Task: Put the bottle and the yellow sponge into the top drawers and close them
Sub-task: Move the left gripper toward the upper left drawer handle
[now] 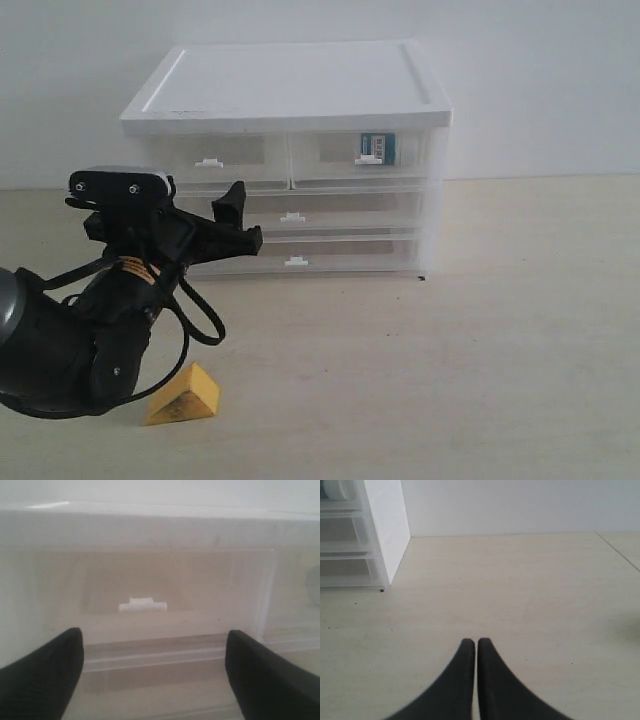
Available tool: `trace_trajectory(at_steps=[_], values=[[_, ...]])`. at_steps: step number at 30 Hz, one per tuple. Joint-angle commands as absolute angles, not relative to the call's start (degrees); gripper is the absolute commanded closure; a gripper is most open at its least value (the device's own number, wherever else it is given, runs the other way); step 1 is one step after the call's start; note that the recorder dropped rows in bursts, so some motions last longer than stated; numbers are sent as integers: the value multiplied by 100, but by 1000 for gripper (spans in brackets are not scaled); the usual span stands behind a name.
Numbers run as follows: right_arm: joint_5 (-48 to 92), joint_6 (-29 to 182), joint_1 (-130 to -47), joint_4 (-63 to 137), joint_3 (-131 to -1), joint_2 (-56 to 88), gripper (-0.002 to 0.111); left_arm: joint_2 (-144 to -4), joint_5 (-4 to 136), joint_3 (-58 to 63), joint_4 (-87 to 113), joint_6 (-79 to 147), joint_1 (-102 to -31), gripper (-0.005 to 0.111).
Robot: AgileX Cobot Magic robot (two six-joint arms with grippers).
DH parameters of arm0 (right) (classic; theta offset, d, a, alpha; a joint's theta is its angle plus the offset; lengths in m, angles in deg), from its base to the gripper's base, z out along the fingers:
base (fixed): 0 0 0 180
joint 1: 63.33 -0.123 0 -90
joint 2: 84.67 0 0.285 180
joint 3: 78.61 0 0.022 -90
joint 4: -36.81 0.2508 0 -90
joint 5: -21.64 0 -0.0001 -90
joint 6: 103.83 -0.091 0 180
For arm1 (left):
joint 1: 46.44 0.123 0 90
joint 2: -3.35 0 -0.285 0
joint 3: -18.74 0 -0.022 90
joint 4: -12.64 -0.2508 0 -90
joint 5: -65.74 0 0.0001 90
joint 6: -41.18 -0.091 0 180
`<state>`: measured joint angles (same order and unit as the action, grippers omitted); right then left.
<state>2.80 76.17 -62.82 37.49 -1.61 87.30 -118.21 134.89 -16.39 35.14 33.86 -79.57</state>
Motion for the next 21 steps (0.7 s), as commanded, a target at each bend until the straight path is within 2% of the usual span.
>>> trace_trajectory(at_steps=[1,10,14,21], values=[[328,7617,-6269,3756,-139,8755,108,-11868,13570,-1459,3762,3262,-7963,33],[328,7617,-6269,3756,-139,8755,108,-11881,13570,-1171,3872,3234,-7963,33],[328,7617,-6269,3756,-139,8755,108,-11912,13570,-1021,3881,2805,-7963,38],[318,7617,-6269,3756,-139,8755,108,-12466,13570,-716,4304,2752,-7896,39]])
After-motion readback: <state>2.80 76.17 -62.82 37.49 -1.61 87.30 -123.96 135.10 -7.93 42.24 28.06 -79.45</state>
